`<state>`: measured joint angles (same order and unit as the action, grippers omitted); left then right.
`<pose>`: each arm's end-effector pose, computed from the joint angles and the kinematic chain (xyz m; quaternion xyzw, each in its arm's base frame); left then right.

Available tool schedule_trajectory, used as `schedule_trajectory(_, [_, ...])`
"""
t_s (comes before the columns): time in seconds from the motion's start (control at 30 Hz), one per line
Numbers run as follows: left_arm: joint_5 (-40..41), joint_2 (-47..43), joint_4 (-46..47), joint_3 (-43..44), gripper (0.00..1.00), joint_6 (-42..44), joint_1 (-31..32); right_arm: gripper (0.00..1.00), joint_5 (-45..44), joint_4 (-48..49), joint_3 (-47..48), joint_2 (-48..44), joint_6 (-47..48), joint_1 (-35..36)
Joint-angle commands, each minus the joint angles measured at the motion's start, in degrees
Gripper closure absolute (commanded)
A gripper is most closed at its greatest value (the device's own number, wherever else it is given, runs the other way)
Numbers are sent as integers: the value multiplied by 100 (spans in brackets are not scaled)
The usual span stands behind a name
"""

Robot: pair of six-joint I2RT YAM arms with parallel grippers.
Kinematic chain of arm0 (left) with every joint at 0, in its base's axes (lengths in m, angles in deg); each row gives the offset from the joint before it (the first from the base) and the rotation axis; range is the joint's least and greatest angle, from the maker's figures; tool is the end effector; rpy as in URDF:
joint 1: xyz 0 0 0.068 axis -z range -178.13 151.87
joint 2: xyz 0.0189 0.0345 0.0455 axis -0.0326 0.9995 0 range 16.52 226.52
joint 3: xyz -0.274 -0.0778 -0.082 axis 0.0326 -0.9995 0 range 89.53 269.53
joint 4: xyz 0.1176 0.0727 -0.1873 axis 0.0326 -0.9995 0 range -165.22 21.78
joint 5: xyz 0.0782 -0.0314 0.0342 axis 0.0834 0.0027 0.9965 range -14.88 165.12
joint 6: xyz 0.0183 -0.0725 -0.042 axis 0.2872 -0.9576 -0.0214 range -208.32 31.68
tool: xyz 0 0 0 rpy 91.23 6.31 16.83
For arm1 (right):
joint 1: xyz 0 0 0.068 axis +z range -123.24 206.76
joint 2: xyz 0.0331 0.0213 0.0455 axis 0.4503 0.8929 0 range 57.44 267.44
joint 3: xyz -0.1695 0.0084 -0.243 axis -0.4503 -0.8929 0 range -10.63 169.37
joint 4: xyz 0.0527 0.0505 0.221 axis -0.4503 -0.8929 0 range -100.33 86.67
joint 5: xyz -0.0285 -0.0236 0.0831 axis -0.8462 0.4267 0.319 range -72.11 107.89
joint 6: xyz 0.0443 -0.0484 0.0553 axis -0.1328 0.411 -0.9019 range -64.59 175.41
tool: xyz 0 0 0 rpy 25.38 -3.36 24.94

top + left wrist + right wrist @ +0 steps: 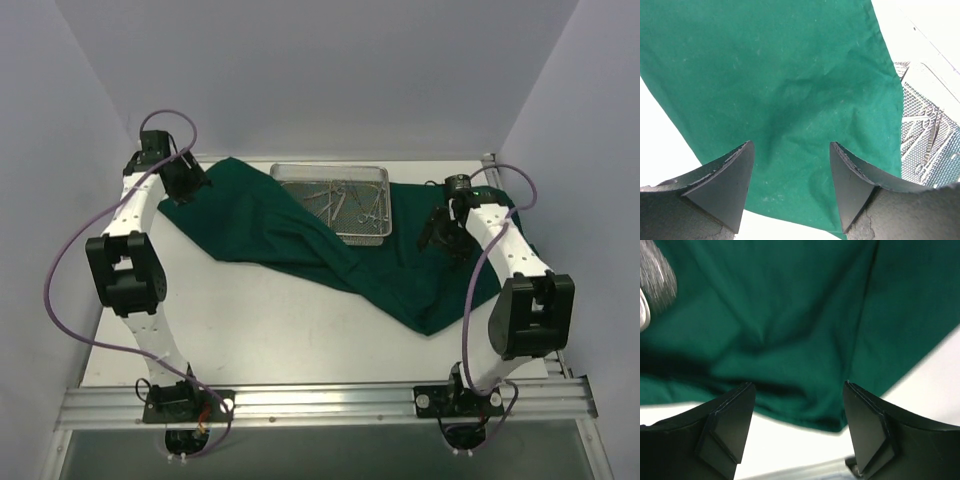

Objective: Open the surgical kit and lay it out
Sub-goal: Open the surgical kit at the center of the board.

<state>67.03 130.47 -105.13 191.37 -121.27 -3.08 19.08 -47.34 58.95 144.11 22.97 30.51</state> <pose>0.4558 0.0287 0.2783 -0.2801 0.8918 -0.1486 0.3228 0.2971 0.0210 0.2647 0.2374 0.9388 0.0871 0.2340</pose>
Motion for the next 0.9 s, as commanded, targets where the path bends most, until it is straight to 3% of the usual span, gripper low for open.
schedule_trajectory(0.0, [45, 92, -168, 266, 30, 280, 20, 30, -471, -12, 529, 823, 309, -313])
schedule_trajectory(0.3, [-236, -57, 86, -383, 30, 228, 64, 42, -1436, 138, 1487, 1993, 739, -1033])
schedule_trajectory(0.53, [-482, -31, 158, -490, 30, 113, 56, 44, -1937, 199, 2384, 2977, 1012, -1271])
schedule_trajectory(0.87, [-588, 136, 43, -217, 30, 25, 29, 51, -1710, 384, 2500, 3541, 1118, -1289])
